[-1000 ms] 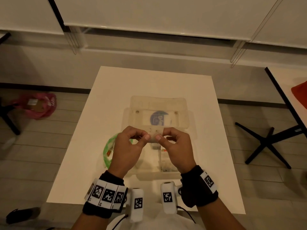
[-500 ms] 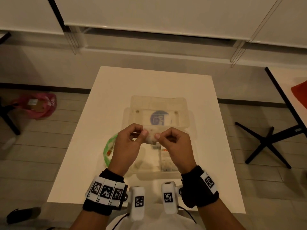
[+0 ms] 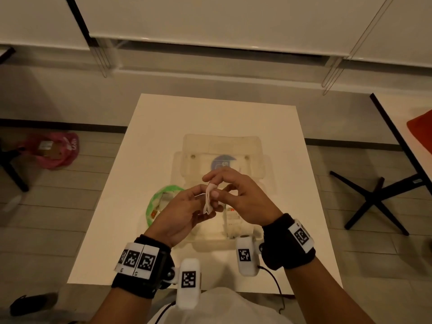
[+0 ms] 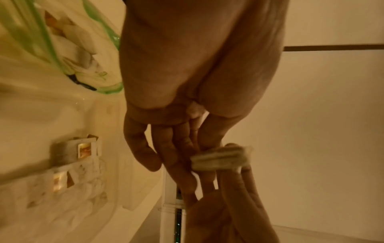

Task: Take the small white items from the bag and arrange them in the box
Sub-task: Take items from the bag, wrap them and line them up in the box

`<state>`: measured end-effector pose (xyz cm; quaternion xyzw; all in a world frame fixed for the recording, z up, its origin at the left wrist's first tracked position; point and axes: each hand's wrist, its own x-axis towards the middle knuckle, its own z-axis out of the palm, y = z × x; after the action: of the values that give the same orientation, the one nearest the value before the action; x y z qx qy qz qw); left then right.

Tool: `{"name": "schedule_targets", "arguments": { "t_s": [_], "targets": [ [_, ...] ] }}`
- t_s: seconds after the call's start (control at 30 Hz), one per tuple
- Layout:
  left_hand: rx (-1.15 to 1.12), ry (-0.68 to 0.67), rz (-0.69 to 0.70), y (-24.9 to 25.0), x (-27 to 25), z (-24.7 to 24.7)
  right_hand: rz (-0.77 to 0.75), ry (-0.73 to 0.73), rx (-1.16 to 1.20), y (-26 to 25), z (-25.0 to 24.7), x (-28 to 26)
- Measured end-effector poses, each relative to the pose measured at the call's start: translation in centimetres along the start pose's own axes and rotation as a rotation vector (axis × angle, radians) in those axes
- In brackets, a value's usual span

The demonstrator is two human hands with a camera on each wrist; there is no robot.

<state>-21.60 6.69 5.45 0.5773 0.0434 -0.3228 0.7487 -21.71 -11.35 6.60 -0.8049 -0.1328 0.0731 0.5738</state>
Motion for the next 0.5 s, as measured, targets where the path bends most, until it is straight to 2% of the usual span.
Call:
{"name": "schedule_targets", "arguments": {
  "t_s": [0.2,0.4,0.5],
  "targets": [
    [0.13,0.134,0.082,0.5,-0.4,-0.5,0.031,0.071,-0.068,-0.1,-0.4,0.5],
    [0.314,0.154,0.294,1.2,-1.1,0.7,0.063,0.141,-0.067,-0.2,-0.5,0.6],
    [0.313,0.196,0.321,1.1,-0.8,0.7,0.088,0.164,-0.045,-0.2,-0.5,0.6]
  ]
}}
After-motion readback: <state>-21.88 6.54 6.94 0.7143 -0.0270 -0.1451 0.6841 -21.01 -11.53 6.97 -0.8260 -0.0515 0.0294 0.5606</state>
